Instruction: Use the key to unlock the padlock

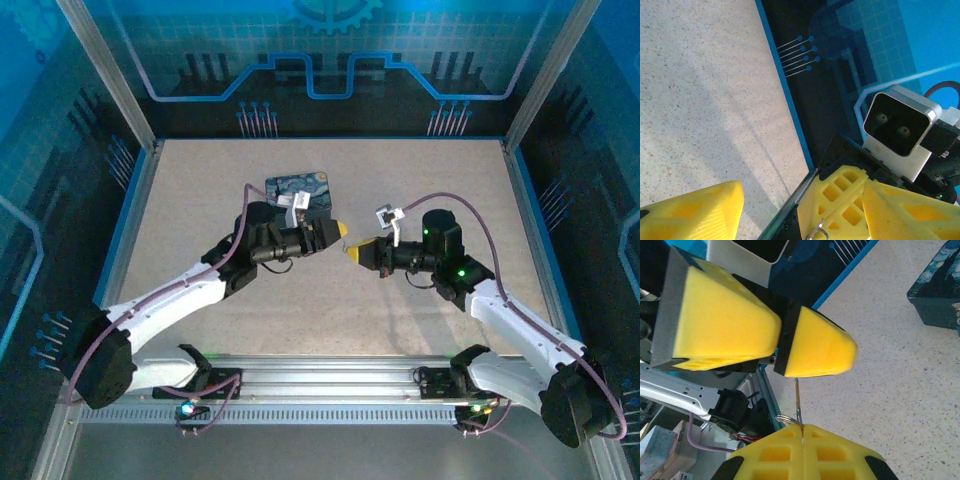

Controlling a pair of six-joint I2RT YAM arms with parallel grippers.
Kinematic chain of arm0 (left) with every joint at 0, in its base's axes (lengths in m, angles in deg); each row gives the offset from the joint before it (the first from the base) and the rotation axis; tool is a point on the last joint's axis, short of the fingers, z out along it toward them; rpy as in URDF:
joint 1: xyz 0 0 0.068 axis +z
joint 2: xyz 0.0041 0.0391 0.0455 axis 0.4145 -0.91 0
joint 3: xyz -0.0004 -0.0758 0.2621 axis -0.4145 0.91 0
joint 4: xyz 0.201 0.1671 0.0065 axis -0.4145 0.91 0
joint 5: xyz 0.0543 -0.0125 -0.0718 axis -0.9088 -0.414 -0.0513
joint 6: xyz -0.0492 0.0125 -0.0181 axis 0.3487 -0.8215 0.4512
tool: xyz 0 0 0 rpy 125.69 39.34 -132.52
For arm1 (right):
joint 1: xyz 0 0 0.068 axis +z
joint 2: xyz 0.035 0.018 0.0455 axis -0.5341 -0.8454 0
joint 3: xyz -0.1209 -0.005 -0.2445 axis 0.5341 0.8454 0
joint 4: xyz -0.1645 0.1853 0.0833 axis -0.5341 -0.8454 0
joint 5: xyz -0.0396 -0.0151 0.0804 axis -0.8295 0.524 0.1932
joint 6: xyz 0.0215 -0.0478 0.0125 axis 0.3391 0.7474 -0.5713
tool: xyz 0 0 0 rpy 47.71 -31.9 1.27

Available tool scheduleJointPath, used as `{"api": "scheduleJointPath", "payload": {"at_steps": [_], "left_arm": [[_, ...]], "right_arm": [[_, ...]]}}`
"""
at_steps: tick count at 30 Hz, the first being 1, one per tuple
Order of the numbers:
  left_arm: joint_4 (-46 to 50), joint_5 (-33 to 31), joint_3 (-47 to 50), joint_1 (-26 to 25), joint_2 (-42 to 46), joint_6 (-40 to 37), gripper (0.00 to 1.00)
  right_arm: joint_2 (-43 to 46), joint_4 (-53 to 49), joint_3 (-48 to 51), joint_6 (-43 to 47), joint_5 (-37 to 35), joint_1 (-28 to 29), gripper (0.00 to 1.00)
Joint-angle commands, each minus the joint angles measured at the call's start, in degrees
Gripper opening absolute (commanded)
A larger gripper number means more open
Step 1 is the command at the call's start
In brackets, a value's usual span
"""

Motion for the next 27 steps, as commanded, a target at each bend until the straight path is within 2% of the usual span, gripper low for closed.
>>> {"api": "scheduleJointPath", "payload": {"at_steps": [1, 8, 14, 23, 27], "left_arm": [[-3.21, 3.05, -1.64, -0.04, -1.46, -1.05, 0.63], [-5.03, 4.79, -1.95, -0.14, -3.07, 0.0, 0.54], [-5.62, 5.42, -1.98, -0.17, -3.61, 0.34, 0.42], [-5.07, 5.58, -1.97, -0.16, -3.86, -0.19, 0.2], [-4.28, 5.41, -2.26, -0.16, -3.81, -0.89, 0.07]], "right_arm": [[-0.35, 2.07, -0.1, -1.31, 2.08, -0.75, 0.0], [-0.6, 2.04, 0.0, -1.67, 1.31, -1.1, 0.0], [-0.66, 2.04, 0.15, -2.02, 0.67, -1.22, 0.0], [-1.39, 3.08, 0.32, -3.48, 0.4, -1.81, 0.0], [-1.5, 2.79, 0.32, -3.39, 0.33, -2.07, 0.0]]}}
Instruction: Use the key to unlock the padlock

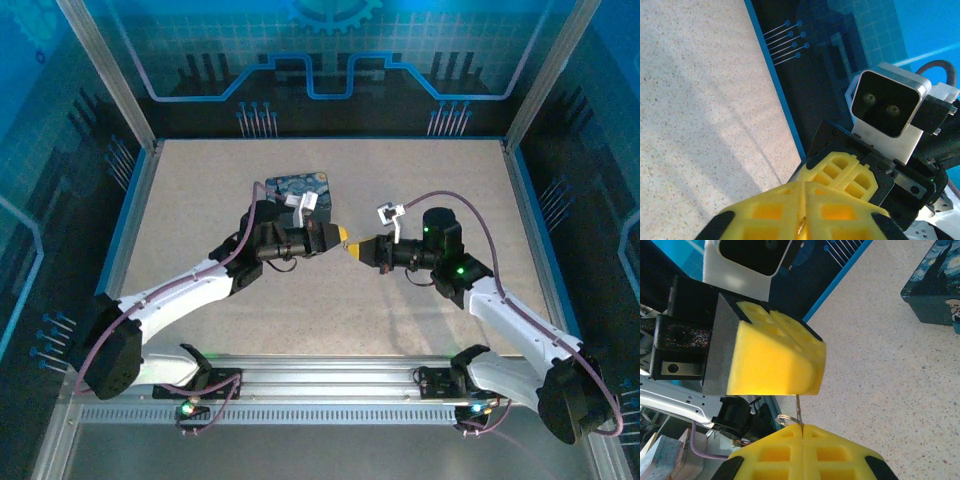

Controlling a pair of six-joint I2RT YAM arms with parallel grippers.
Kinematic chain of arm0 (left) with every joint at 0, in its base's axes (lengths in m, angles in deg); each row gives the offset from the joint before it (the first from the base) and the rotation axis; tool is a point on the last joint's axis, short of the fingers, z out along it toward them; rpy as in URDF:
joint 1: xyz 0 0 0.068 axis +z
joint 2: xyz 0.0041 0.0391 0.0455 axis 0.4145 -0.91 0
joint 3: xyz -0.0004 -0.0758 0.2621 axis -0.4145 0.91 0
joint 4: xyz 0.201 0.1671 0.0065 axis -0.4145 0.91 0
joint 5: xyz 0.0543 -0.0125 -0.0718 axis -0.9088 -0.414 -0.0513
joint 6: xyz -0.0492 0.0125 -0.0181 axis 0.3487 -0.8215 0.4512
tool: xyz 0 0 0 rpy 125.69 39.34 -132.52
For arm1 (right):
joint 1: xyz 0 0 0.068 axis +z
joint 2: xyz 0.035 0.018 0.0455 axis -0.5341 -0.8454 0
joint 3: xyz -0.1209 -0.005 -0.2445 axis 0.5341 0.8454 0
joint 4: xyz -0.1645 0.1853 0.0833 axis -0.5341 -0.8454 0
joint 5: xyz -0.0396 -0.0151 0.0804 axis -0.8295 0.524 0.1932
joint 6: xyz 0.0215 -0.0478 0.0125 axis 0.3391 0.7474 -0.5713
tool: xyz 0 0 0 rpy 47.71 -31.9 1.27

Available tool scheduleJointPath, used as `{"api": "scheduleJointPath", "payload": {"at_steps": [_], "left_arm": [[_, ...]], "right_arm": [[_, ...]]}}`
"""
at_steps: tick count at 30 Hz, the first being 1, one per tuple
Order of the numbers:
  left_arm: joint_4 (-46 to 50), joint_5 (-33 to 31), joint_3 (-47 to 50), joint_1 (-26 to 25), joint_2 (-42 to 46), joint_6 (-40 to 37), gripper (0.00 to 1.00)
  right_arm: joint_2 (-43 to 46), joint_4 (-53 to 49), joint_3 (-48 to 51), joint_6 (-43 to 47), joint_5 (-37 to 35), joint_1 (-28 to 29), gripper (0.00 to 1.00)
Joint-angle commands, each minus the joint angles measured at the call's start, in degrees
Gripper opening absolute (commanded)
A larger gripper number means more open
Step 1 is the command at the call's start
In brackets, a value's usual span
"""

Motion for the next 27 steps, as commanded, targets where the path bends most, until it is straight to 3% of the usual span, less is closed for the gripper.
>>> {"api": "scheduleJointPath", "payload": {"at_steps": [1, 6, 12, 18, 27], "left_arm": [[0.49, 0.94, -2.04, -0.16, -0.46, -1.51, 0.03], [7.07, -1.86, -3.95, -0.16, 1.03, -7.46, 0.0], [22.14, -10.73, -9.41, -0.84, 3.37, -22.12, 0.0], [22.17, -11.22, -10.17, -0.78, 5.01, -23.15, 0.0], [19.35, -9.95, -9.61, -0.86, 4.93, -20.43, 0.0]], "right_arm": [[0.28, 0.99, 0.41, -0.38, 0.0, -1.06, 0.0], [2.81, -0.47, 1.51, 0.95, -1.02, -1.8, 0.21], [5.11, -1.39, 1.72, 1.59, -2.49, -2.24, 0.37], [4.24, 5.77, 3.11, -3.27, -1.21, -1.88, 0.43], [2.52, 10.05, 2.4, -5.24, -2.02, -0.04, 0.45]]}}
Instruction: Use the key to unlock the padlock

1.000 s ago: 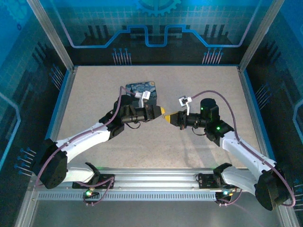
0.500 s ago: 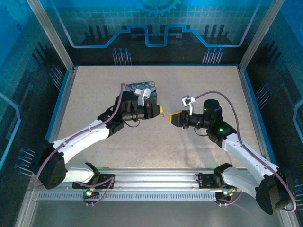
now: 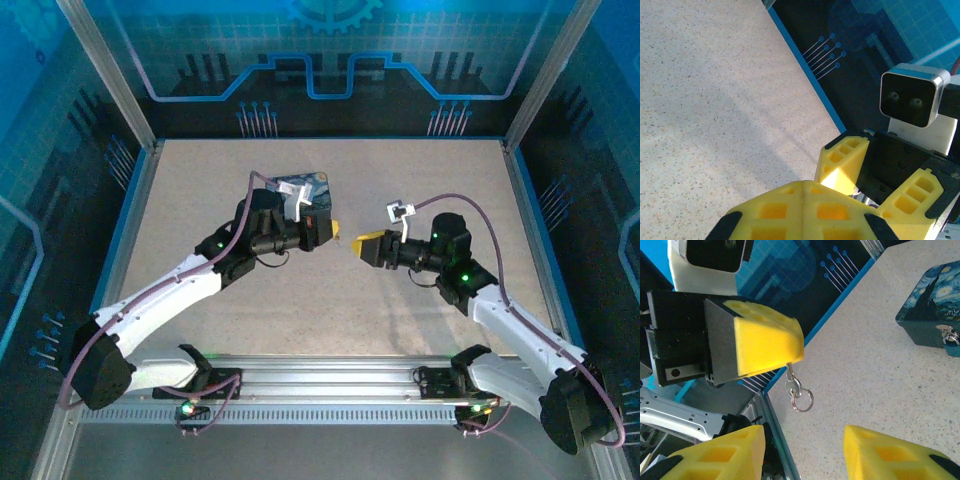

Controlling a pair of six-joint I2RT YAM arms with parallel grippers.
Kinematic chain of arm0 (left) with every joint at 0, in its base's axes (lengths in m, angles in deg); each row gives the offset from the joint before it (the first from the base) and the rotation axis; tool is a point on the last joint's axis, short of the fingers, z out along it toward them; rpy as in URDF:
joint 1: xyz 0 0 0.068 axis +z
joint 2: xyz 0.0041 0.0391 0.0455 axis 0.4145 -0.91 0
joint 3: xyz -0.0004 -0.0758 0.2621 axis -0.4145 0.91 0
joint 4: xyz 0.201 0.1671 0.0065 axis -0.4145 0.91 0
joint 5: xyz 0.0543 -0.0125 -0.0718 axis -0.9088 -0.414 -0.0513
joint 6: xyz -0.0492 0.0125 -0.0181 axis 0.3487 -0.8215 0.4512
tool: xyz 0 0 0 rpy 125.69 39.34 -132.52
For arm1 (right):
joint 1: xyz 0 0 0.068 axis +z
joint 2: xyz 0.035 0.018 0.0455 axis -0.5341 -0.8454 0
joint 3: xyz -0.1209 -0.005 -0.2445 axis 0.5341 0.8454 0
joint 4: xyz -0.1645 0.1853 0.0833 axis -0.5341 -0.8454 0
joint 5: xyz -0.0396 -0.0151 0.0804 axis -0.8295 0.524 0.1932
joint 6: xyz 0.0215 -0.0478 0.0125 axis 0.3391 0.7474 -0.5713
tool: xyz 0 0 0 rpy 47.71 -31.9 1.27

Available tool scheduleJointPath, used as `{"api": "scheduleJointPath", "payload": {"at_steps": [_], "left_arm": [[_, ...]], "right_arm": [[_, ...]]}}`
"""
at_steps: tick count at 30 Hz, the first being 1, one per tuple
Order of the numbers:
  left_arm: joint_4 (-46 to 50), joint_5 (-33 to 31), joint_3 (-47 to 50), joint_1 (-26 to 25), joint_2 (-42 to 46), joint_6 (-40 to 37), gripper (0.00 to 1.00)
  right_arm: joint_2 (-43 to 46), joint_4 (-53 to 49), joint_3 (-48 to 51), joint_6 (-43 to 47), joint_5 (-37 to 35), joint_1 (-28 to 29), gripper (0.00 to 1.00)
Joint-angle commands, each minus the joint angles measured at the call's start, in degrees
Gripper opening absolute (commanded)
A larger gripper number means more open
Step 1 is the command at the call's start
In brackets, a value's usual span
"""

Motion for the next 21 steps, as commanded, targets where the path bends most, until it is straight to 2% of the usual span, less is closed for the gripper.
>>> {"api": "scheduleJointPath", "payload": {"at_steps": [1, 12, 21], "left_arm": [[-0.96, -0.17, -0.83, -0.42, 1.01, 0.08, 0.0], [-1.66, 0.0, -0.59, -0.42, 0.98, 0.86, 0.0], [-2.63, 0.19, -0.34, -0.38, 0.59, 1.59, 0.0]], "right_arm": [[-1.11, 3.27, -0.83, -1.11, -0.11, 1.1, 0.45], [-6.27, 6.73, -2.85, -1.65, -1.09, 4.18, 0.45], [-9.03, 9.5, -4.33, -2.58, -1.05, 4.94, 0.39]]}}
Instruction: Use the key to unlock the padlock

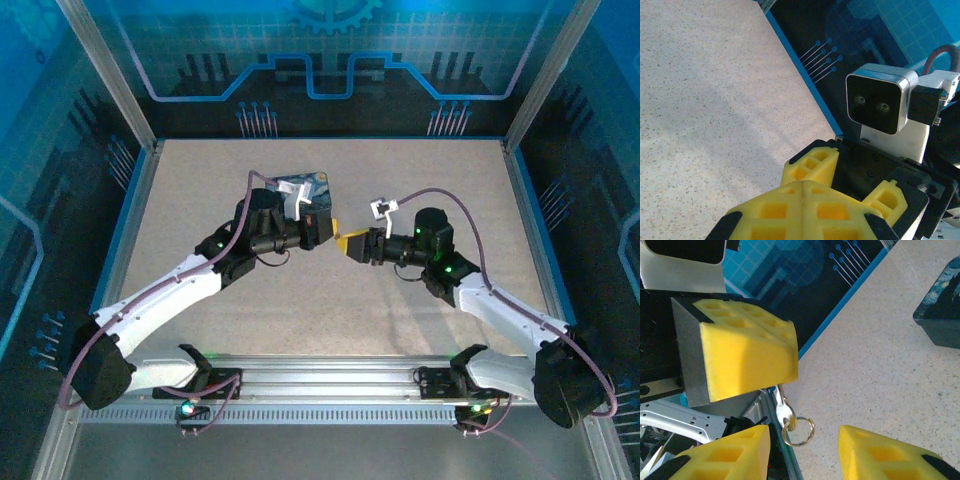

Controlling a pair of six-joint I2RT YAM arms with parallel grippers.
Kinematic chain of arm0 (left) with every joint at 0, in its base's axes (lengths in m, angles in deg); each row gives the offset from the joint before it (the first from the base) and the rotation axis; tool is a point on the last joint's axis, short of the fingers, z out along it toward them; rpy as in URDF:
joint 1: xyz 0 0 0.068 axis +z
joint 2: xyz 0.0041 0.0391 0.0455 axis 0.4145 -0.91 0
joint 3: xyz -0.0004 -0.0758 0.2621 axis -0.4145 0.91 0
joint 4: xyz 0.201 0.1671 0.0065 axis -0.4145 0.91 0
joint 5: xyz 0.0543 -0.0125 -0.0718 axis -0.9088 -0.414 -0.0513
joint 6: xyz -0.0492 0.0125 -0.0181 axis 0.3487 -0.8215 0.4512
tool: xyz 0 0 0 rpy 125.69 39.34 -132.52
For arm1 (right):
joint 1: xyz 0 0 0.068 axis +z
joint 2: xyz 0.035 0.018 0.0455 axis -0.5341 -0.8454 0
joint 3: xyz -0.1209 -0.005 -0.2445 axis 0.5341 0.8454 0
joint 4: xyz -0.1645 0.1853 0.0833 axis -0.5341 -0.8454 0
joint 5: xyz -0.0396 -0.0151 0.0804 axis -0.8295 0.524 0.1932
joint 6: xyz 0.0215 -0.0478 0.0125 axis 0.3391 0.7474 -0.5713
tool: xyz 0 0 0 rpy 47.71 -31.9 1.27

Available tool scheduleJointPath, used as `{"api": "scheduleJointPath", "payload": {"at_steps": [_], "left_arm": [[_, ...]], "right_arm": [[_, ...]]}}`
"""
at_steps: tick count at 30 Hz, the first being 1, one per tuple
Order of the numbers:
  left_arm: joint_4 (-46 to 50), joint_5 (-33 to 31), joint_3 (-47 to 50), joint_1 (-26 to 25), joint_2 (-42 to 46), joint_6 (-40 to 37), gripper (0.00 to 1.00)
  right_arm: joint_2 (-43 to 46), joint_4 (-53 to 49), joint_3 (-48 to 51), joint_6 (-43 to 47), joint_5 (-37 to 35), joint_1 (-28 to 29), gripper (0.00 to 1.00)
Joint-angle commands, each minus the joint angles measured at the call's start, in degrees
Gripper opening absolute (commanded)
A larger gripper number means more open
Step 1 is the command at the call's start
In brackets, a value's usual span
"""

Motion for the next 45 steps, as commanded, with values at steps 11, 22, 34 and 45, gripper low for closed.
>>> {"api": "scheduleJointPath", "payload": {"at_steps": [11, 22, 34, 45], "left_arm": [[-1.27, 0.0, -0.18, -0.41, 0.59, 0.37, 0.0], [-1.56, -0.46, 0.25, -0.42, 0.91, 0.78, 0.0], [-1.95, -1.41, 0.57, -0.4, 1.0, 1.67, 0.0], [1.09, -4.0, -0.89, 0.38, 2.45, -0.7, 0.37]], "right_arm": [[-1.98, 3.53, -3.06, -1.3, 0.46, 1.24, 0.25], [-1.34, 2.67, -2.72, -1.39, 0.37, 1.27, 0.11], [0.36, 1.59, -0.65, -1.59, -0.58, 1.31, 0.07], [4.4, -11.17, -1.46, 4.71, -3.22, 1.26, 0.0]]}}
